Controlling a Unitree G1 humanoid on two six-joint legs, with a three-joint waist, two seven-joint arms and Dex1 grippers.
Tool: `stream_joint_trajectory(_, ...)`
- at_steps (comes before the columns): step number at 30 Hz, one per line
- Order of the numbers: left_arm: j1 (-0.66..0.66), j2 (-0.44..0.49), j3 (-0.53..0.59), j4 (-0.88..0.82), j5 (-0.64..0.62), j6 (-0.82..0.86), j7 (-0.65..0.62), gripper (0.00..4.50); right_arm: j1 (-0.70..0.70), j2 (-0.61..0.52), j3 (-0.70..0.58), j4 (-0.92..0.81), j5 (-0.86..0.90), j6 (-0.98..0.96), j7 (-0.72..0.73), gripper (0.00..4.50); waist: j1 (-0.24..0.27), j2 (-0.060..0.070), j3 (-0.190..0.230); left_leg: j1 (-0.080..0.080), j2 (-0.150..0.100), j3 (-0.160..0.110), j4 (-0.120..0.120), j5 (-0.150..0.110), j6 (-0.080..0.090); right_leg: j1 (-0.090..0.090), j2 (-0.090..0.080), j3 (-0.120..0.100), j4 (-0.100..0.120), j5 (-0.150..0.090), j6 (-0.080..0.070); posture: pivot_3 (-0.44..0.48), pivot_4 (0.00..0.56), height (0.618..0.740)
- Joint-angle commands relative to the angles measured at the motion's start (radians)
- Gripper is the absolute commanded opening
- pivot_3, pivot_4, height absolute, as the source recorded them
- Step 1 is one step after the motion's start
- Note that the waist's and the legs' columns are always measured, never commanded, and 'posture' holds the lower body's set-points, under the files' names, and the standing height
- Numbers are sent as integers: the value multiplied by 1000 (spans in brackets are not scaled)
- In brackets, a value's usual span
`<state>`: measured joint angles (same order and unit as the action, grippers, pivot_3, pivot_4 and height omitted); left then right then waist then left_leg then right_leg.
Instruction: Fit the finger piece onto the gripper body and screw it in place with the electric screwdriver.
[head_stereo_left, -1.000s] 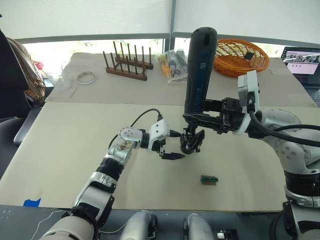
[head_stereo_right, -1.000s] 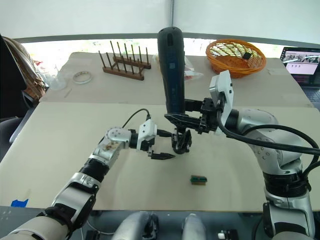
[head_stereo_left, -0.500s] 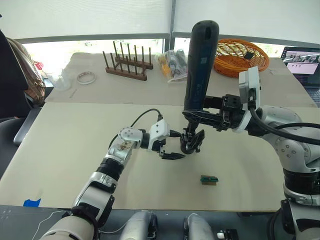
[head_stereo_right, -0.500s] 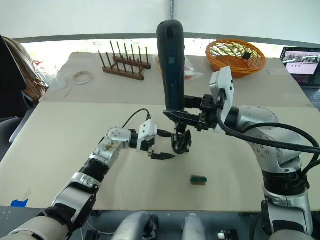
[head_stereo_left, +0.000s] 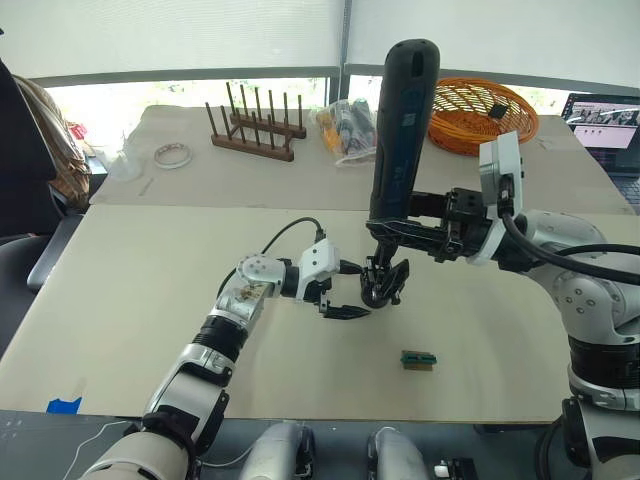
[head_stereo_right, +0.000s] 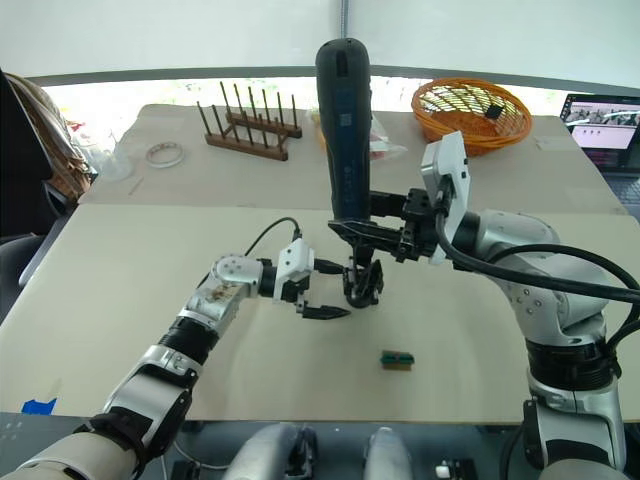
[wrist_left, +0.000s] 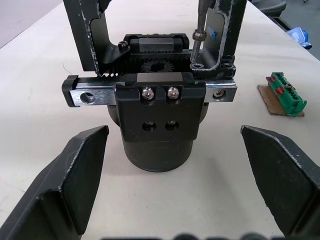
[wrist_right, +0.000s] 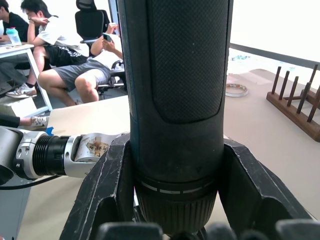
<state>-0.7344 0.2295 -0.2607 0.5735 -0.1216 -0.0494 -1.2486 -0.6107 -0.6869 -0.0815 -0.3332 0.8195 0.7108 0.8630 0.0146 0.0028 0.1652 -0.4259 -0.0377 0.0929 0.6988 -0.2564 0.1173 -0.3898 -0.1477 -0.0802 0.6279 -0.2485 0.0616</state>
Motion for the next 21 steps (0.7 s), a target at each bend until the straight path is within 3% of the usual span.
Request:
stream_joint_trajectory(1,-9,-6,0,-29,-3,-24,-3,4500,-15,-7,-53,-37,30,-8,0,1955,0,0,0,0,0,0,0,0,0,0,0,0,0,0,0,0,150,740)
stream_joint_trajectory(21,-12,-12,-2,-13,1,-31,0,4500,10,-13,-58,-49,26,-8,3,1955,0,0,0,0,0,0,0,0,0,0,0,0,0,0,0,0,150,740)
